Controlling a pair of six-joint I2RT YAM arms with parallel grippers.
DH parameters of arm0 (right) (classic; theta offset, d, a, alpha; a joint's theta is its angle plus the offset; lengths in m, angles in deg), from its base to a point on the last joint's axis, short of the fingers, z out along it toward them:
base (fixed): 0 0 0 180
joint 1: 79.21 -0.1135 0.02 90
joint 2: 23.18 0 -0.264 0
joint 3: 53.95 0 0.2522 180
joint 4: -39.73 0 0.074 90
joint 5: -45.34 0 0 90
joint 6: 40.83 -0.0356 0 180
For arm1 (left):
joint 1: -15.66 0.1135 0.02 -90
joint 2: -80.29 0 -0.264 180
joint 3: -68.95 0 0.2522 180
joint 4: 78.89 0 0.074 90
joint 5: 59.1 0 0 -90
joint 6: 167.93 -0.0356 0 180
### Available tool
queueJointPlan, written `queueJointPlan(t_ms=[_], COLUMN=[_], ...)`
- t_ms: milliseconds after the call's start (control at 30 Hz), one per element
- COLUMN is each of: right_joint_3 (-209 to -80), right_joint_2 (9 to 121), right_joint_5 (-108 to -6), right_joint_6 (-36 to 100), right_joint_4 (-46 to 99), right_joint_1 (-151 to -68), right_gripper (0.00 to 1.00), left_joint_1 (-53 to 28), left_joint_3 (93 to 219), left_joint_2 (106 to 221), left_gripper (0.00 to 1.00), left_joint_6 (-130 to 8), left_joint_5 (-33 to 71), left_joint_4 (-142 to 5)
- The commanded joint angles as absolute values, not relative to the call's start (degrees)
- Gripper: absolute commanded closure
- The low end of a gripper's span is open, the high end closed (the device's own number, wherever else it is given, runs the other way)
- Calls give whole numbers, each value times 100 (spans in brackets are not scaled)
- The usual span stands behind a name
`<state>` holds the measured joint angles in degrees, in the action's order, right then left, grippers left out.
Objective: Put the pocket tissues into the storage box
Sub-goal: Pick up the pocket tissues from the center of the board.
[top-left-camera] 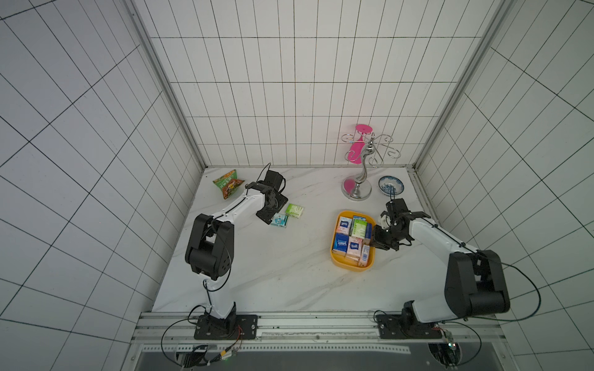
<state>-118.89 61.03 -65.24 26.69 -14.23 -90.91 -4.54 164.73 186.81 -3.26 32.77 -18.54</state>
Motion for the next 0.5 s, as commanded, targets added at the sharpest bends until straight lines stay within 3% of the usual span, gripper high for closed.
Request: queueJointPlan(t_ms=[0, 467], right_joint_3=[-12080, -12113], right_joint_2=[5961, 6128], right_joint_5=[-6585, -6699], right_joint_6=[2676, 2694], right_joint_4=[-1497, -1402], right_joint_1=[-9122, -9117], right_gripper=[89, 90], left_joint_1=[-484, -533], left_joint_3=[16383, 16234], left_joint_2=[18998, 19514], left_gripper=[15, 16], left_joint_6=[853, 1133], left_joint_5=[3248, 2990], left_joint_4=[-2018, -2197])
